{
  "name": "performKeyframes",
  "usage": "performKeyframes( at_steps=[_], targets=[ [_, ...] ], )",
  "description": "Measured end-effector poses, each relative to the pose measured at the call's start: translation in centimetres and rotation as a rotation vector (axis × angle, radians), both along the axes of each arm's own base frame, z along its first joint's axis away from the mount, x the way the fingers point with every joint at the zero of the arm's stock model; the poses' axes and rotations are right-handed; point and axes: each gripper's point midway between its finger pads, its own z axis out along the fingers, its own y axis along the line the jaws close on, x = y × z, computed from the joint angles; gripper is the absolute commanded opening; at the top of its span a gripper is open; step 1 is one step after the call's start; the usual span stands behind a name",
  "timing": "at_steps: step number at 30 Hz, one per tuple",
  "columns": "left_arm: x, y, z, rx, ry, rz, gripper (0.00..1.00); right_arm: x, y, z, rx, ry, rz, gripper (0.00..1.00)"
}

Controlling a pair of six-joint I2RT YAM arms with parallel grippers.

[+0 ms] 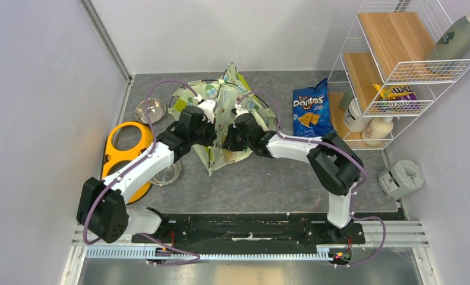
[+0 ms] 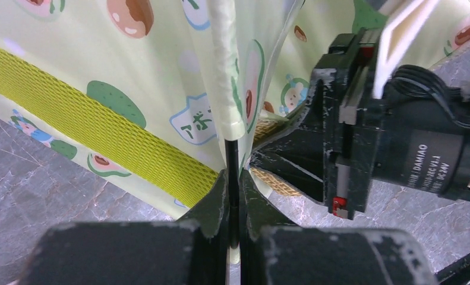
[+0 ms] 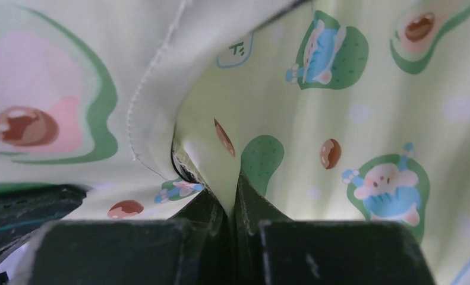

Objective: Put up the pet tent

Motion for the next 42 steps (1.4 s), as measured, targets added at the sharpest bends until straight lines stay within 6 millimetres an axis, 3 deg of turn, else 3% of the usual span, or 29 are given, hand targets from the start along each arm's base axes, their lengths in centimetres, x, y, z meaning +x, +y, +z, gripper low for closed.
performKeyframes(
  at_steps=[6, 11, 17, 21, 28, 30, 32, 33, 36, 39, 42],
  targets=[
    [0.0, 0.0, -0.1, 0.002, 0.001, -0.001, 0.02, 0.2, 0.7, -0.3, 0.032, 0.015, 0.013, 0.48],
    [0.0, 0.1, -0.1, 0.005, 0.0, 0.003, 0.02, -0.5, -1.1, 0.1, -0.004, 0.015, -0.011, 0.68],
    [-0.1, 0.2, -0.1, 0.004, -0.002, 0.004, 0.02, -2.1, -4.4, 4.0, -0.018, -0.038, -0.054, 0.77],
    [-0.2, 0.2, 0.0, 0.004, -0.003, 0.004, 0.02, -3.1, -7.1, 6.1, -0.021, -0.091, -0.113, 0.79],
    [-0.2, 0.2, 0.0, 0.004, -0.003, 0.004, 0.02, -3.0, -12.8, 6.0, -0.133, -0.127, -0.332, 0.81],
    [-0.2, 0.2, 0.0, 0.004, -0.003, 0.004, 0.02, -2.6, -13.9, 5.2, -0.178, -0.124, -0.366, 0.76],
    [-0.2, 0.2, 0.0, 0.004, -0.003, 0.003, 0.02, -2.0, -14.7, 4.1, -0.226, -0.114, -0.383, 0.59],
    [-0.2, 0.2, 0.0, 0.004, -0.003, 0.003, 0.02, -1.5, -15.0, 3.3, -0.255, -0.108, -0.383, 0.49],
    [-0.2, 0.2, 0.0, 0.003, -0.003, 0.003, 0.02, -0.4, -15.1, 1.4, -0.307, -0.103, -0.362, 0.01],
    [-0.2, 0.2, 0.0, 0.003, -0.003, 0.002, 0.02, 0.7, -14.5, 0.5, -0.332, -0.103, -0.34, 0.0],
    [-0.3, 0.2, 0.0, 0.001, -0.002, 0.0, 0.02, 2.3, -13.2, 0.8, -0.325, -0.131, -0.319, 0.0]
  ],
)
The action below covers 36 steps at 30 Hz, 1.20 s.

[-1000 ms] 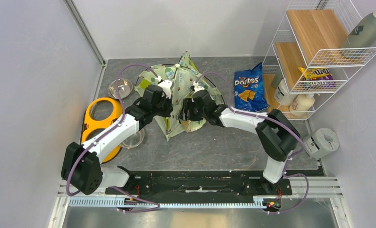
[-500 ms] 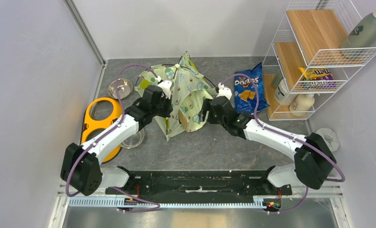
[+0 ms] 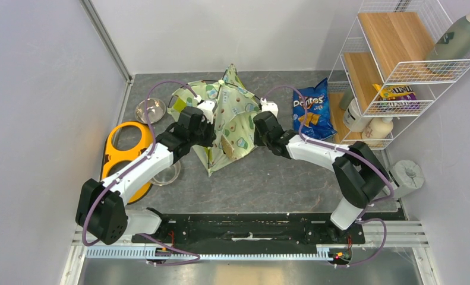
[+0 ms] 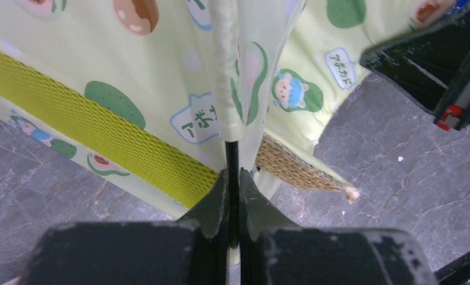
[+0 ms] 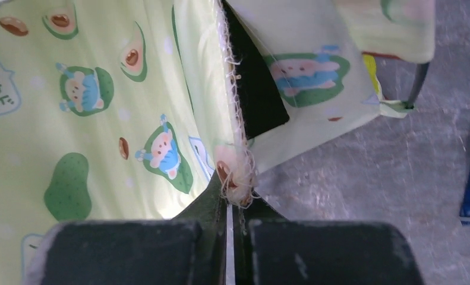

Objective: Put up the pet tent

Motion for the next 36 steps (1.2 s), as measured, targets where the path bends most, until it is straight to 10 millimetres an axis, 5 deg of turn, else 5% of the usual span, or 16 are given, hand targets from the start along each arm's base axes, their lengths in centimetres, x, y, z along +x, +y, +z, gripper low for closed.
performKeyframes(
  at_steps=[10, 15, 18, 25, 32, 36],
  targets=[
    [-0.3, -0.4, 0.0, -0.014, 0.014, -0.025, 0.02, 4.5, 0.3, -0.9, -0.046, -0.113, -0.112, 0.02],
    [-0.4, -0.5, 0.0, -0.019, 0.018, -0.032, 0.02, 5.7, 0.2, -0.7, -0.061, -0.109, -0.189, 0.68],
    [-0.6, -0.6, 0.0, -0.021, 0.026, -0.041, 0.02, 5.8, 0.6, 0.7, -0.029, -0.099, -0.209, 0.81],
    [-0.7, -1.1, -0.1, -0.032, 0.033, -0.059, 0.02, 1.1, -0.4, 1.9, 0.034, 0.002, -0.142, 0.79],
    [-0.6, -1.1, -0.1, -0.03, 0.036, -0.059, 0.02, -3.6, 1.0, 1.5, 0.123, 0.084, 0.091, 0.81],
    [-0.5, -1.2, -0.2, -0.029, 0.038, -0.059, 0.02, -5.4, 3.2, 2.0, 0.194, 0.087, 0.268, 0.65]
  ],
)
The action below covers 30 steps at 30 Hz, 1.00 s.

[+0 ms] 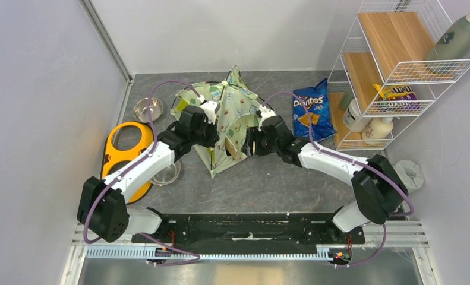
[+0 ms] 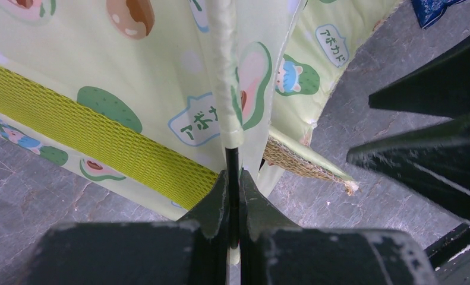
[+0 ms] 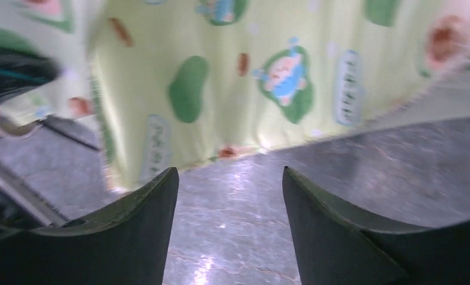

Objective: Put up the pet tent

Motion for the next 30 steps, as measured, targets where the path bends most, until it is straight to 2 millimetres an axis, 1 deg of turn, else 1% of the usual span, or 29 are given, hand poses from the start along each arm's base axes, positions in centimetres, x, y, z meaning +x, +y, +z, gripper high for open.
performKeyframes(
  at_steps=[1, 2, 5, 7, 11, 14, 16, 17, 20, 21, 22, 23, 24, 27, 28, 30],
  targets=[
    [0.0, 0.0, 0.0, 0.0, 0.0, 0.0, 0.02, -0.3, 0.6, 0.3, 0.022, -0.008, 0.041, 0.59],
    [0.0, 0.0, 0.0, 0.0, 0.0, 0.0, 0.02, -0.7, 1.2, 0.7, 0.045, -0.018, 0.084, 0.58],
    [0.0, 0.0, 0.0, 0.001, 0.001, 0.0, 0.02, -1.3, 2.8, 1.8, 0.098, -0.053, 0.183, 0.57],
    [0.0, 0.0, 0.0, 0.001, 0.001, 0.0, 0.02, -1.6, 3.4, 2.3, 0.118, -0.072, 0.23, 0.58],
    [0.0, 0.0, 0.0, 0.002, 0.002, 0.0, 0.02, -2.2, 4.4, 2.8, 0.124, -0.112, 0.305, 0.61],
    [-0.1, 0.0, 0.0, 0.003, 0.003, 0.0, 0.02, -2.6, 4.7, 2.8, 0.112, -0.128, 0.339, 0.71],
    [-0.1, 0.1, 0.0, 0.004, 0.004, 0.0, 0.02, -2.9, 5.0, 2.7, 0.102, -0.14, 0.36, 0.73],
    [-0.1, 0.1, 0.0, 0.004, 0.005, 0.0, 0.02, -3.0, 5.0, 2.7, 0.099, -0.144, 0.368, 0.72],
    [-0.1, 0.1, 0.0, 0.004, 0.005, 0.0, 0.02, -3.2, 5.3, 2.6, 0.085, -0.161, 0.382, 0.37],
    [-0.1, 0.1, 0.0, 0.004, 0.006, -0.001, 0.02, -3.0, 5.5, 2.5, 0.082, -0.17, 0.381, 0.26],
    [-0.1, 0.1, 0.0, 0.005, 0.006, -0.001, 0.02, -2.7, 5.7, 2.3, 0.086, -0.174, 0.368, 0.13],
    [-0.1, 0.1, 0.1, 0.004, 0.006, -0.001, 0.02, -2.4, 6.0, 2.0, 0.084, -0.178, 0.362, 0.04],
    [-0.1, 0.1, 0.1, 0.004, 0.006, -0.002, 0.02, -2.0, 6.2, 1.4, 0.085, -0.174, 0.347, 0.0],
    [-0.1, 0.0, 0.0, 0.004, 0.008, -0.003, 0.02, -0.9, 6.8, -0.5, 0.102, -0.144, 0.286, 0.0],
    [-0.2, 0.1, 0.0, 0.006, 0.008, -0.006, 0.02, -0.6, 7.0, -0.9, 0.113, -0.138, 0.265, 0.0],
    [-0.2, 0.0, 0.0, 0.005, 0.009, -0.014, 0.02, 0.2, 7.3, -0.9, 0.143, -0.139, 0.217, 0.0]
  ],
)
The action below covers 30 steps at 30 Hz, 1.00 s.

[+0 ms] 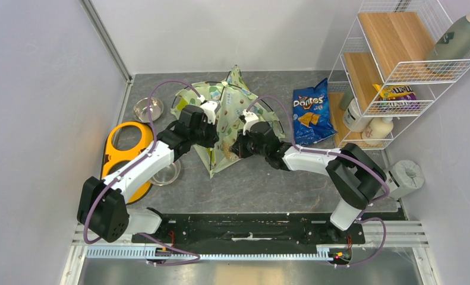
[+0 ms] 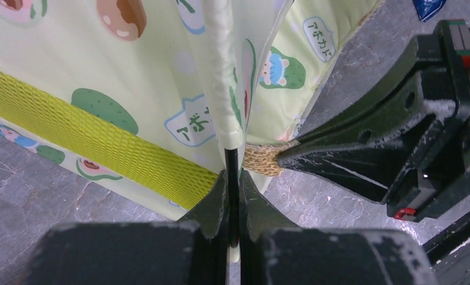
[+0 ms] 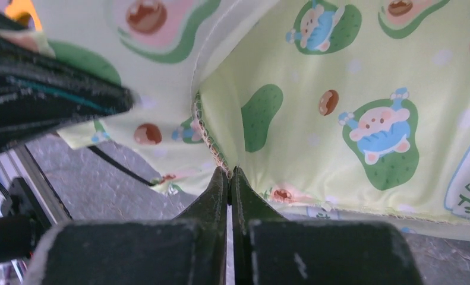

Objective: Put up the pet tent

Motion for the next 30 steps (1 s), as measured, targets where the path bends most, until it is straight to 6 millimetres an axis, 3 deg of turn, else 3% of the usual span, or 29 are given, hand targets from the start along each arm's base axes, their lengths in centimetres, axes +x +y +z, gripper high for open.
performKeyframes(
  at_steps=[12, 15, 17, 24, 27, 30],
  targets=[
    [-1.7, -0.8, 1.2, -0.04, 0.005, -0.101, 0.02, 2.1, 1.3, 2.8, 0.145, 0.007, -0.114, 0.0],
    [-2.0, -1.1, 1.5, -0.055, 0.005, -0.12, 0.02, 2.4, 1.7, 2.5, 0.181, 0.029, -0.133, 0.0],
    [-2.0, -1.2, 1.6, -0.061, 0.004, -0.127, 0.02, 2.4, 2.0, 1.5, 0.185, 0.055, -0.137, 0.06],
    [-1.9, -0.9, 1.5, -0.049, 0.005, -0.115, 0.02, 1.5, 0.5, -0.8, 0.14, 0.094, -0.169, 0.58],
    [-1.9, -0.8, 1.4, -0.041, 0.007, -0.107, 0.02, 0.7, -1.2, -0.8, 0.109, 0.098, -0.205, 0.66],
    [-2.0, -0.8, 1.3, -0.038, 0.013, -0.108, 0.02, 0.5, -2.7, 0.9, 0.101, 0.069, -0.241, 0.67]
  ],
)
